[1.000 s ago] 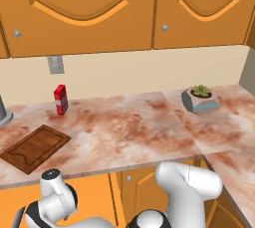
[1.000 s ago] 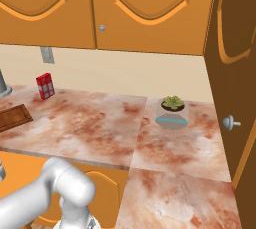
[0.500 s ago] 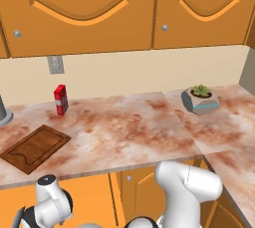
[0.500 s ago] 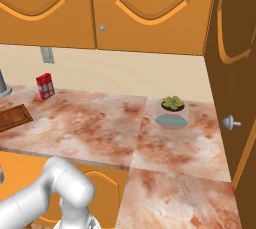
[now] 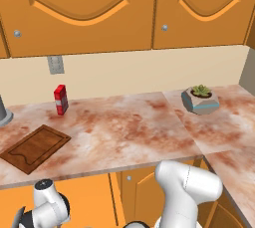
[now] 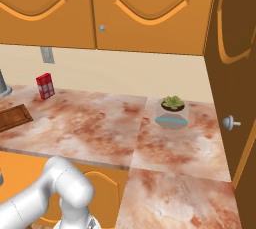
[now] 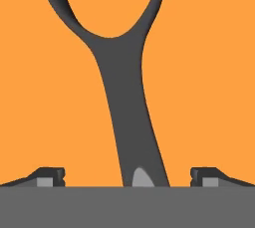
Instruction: Open the drawer on the left and place the cutting tools on the cutting board.
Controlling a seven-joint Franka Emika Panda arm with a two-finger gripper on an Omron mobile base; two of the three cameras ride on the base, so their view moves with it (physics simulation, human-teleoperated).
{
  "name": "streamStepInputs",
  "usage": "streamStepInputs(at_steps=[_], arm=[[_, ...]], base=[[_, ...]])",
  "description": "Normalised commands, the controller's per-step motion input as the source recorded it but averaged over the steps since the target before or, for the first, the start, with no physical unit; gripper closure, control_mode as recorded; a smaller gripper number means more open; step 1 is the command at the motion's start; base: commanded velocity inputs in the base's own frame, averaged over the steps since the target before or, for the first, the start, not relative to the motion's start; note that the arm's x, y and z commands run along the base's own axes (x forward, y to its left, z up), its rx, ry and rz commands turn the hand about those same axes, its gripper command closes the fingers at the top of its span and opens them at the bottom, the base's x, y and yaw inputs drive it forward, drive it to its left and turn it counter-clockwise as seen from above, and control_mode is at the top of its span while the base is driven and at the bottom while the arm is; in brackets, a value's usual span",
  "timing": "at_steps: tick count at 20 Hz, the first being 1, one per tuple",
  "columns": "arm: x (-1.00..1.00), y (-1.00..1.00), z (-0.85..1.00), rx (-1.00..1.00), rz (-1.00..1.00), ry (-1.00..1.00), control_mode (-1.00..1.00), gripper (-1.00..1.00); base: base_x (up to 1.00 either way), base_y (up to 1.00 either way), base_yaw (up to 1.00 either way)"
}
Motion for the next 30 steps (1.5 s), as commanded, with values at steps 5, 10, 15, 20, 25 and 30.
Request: streamStepInputs(at_steps=[5, 10, 15, 20, 25, 30], arm=[[0.0, 0.0, -0.01, 0.0, 0.0, 0.02, -1.0, 1.0], [0.0, 0.0, 0.0, 0.0, 0.0, 0.0, -1.0, 1.0], [-0.01, 0.0, 0.0, 0.0, 0.0, 0.0, -1.0, 1.0], [-0.07, 0.03, 0.42, 0.0, 0.0, 0.0, -1.0, 1.0], [-0.42, 0.0, 0.81, 0.05, 0.02, 0.0, -1.0, 1.0], [-0.35, 0.0, 0.84, 0.02, 0.05, 0.0, -1.0, 1.0]], base=[[0.0, 0.0, 0.0], [0.0, 0.0, 0.0], [0.0, 0.0, 0.0], [0.0, 0.0, 0.0], [0.0, 0.0, 0.0], [0.0, 0.0, 0.0]])
